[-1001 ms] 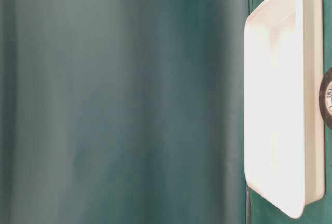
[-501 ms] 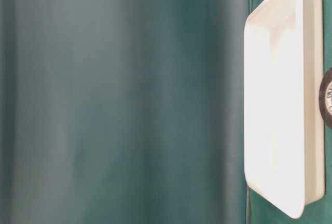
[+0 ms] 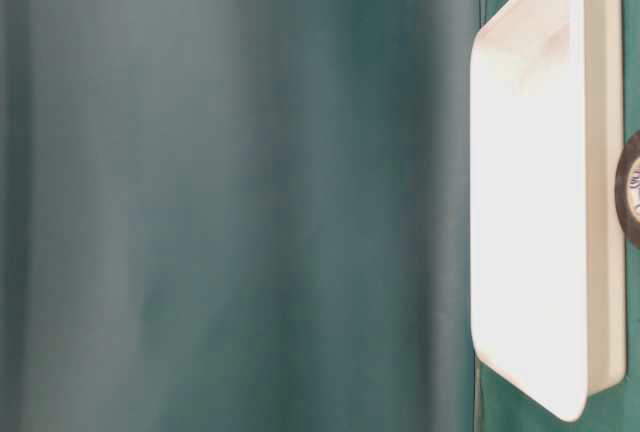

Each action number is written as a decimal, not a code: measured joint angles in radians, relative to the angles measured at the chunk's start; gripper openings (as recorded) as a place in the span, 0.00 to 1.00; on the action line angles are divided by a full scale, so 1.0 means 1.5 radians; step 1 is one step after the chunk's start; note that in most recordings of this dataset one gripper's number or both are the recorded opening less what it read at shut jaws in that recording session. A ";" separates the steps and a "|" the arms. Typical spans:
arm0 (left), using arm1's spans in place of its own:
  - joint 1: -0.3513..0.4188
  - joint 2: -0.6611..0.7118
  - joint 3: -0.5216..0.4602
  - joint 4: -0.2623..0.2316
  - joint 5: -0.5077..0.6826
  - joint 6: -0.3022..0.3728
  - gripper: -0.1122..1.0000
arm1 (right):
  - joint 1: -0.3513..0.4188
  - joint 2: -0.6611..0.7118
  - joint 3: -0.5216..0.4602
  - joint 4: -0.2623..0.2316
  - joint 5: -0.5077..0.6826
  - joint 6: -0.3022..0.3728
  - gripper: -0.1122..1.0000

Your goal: Pick up the tape from a random location and place it into the white case.

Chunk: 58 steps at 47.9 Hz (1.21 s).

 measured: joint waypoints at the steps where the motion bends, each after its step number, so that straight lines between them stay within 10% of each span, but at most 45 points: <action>1: 0.000 0.000 -0.001 0.000 0.000 0.000 1.00 | -0.001 -0.001 0.000 0.000 0.000 0.000 0.92; 35: -0.178 0.000 -0.006 0.000 0.036 -0.002 1.00 | -0.001 0.000 -0.004 0.000 0.001 0.000 0.92; 58: -0.181 0.055 -0.029 0.000 0.039 -0.005 1.00 | -0.001 0.000 -0.004 0.000 0.001 0.000 0.92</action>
